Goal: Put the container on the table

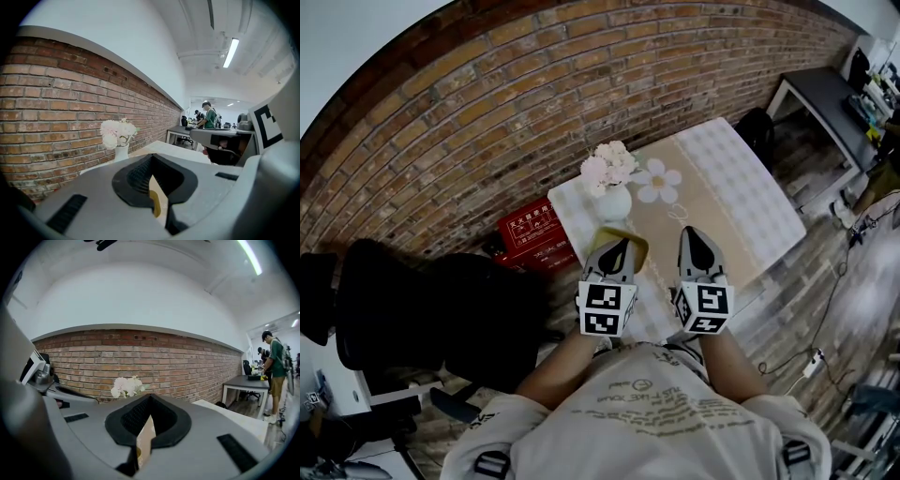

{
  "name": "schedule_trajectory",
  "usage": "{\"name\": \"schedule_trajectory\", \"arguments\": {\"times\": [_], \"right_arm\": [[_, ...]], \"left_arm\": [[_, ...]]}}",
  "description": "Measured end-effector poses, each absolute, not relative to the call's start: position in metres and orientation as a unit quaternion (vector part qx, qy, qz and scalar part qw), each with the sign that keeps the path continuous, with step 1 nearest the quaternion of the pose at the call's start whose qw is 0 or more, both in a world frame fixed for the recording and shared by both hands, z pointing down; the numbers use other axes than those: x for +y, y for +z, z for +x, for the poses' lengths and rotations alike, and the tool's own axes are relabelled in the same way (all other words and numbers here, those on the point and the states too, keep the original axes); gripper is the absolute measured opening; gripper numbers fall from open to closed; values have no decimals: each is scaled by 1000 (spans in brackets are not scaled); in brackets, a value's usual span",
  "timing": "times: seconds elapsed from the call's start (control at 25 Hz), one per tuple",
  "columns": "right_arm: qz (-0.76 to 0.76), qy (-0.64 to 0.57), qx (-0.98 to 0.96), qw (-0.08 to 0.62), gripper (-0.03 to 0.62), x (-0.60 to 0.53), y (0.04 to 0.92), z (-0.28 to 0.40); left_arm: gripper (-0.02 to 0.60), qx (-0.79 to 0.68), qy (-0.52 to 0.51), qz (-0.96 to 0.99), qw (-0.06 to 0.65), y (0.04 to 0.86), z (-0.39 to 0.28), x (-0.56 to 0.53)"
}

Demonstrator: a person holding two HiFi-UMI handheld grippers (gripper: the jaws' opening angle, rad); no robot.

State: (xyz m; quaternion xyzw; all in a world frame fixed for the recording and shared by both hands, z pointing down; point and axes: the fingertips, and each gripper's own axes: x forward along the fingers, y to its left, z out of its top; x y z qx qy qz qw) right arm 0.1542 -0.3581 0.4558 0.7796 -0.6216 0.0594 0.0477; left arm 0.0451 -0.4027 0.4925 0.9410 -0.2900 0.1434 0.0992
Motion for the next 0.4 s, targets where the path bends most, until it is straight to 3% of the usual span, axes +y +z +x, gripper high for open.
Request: {"name": "schedule_trajectory", "arguments": {"times": [0.4], "right_arm": [[778,70,-623,46,2,-365,461,161]], "left_arm": [[5,-288,155,939,108,500,50,-406]]}}
